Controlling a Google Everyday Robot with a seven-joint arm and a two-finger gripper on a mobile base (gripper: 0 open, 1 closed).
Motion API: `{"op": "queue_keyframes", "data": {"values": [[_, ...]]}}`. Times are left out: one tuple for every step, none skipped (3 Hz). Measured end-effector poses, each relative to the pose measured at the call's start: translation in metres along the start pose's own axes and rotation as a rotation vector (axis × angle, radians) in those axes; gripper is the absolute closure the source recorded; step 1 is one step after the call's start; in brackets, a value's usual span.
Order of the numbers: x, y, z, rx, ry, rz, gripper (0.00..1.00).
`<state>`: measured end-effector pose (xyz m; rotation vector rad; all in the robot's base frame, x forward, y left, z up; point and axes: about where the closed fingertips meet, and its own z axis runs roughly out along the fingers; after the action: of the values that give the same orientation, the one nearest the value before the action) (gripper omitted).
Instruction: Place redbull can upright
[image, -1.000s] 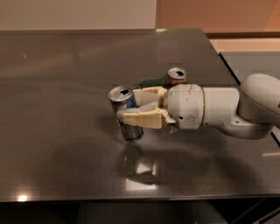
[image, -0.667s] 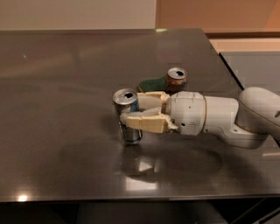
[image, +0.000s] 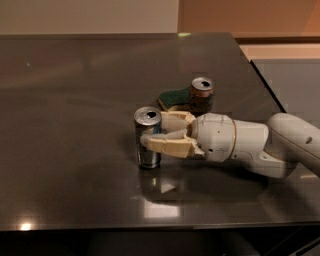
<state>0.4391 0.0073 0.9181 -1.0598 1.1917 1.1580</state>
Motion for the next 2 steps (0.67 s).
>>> {"op": "queue_keyframes", "data": {"values": [[0.0042, -0.0014, -0.0018, -0.003, -0.006, 0.007, 0.59], [0.0072, -0.0029, -0.0034, -0.004, -0.003, 0.016, 0.35]]}}
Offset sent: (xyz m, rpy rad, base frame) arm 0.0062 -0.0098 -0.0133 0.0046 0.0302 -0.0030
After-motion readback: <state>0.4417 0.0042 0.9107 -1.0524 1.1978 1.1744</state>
